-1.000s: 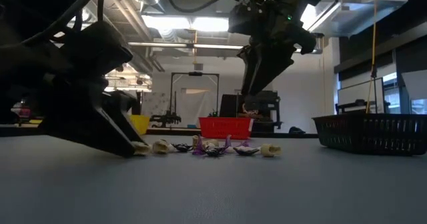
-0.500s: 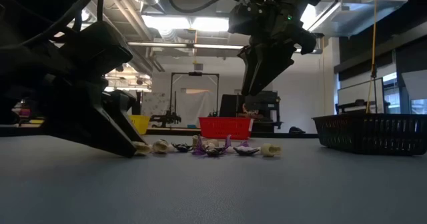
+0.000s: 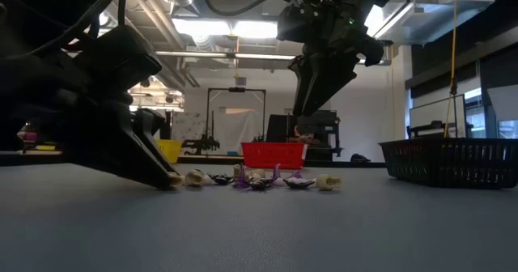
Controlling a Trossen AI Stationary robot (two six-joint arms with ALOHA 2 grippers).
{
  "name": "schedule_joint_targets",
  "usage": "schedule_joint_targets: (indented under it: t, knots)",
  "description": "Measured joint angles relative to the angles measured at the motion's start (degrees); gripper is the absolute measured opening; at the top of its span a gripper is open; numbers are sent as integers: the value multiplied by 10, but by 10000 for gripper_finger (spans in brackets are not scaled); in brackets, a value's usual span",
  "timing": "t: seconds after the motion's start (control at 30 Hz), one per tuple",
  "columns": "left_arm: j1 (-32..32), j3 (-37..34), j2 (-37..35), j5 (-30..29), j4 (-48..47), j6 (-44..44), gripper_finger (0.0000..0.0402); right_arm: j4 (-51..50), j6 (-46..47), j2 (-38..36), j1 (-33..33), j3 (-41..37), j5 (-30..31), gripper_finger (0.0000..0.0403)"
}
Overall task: Sort Halloween decoration
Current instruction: Put the yellow skull toy into the yellow bin
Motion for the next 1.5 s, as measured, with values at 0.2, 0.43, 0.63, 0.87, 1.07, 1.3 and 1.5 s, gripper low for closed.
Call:
schedule_joint_targets:
  t: [0.2, 0.43, 0.63, 0.87, 1.07, 1.3, 1.5]
  knots:
    - [0, 0, 0, -1, 15, -1, 38, 0, 0, 0, 0, 0, 0, 161]
    - [0, 0, 0, -2, 49, -1, 38, 0, 0, 0, 0, 0, 0, 161]
    - [4, 0, -21, -2, 59, -1, 38, 0, 0, 0, 0, 0, 0, 161]
    - [29, 0, -93, -4, 57, 0, 37, 0, 0, 0, 0, 0, 0, 161]
    - [68, 0, -182, -4, -25, 1, 37, 3, 0, 0, 0, 0, 0, 161]
    - [134, 0, -306, -5, -179, 1, 37, 4, 0, 0, 0, 0, -1, 161]
    - [199, 0, -398, -28, -298, 33, 37, 5, 0, 0, 0, 0, -1, 161]
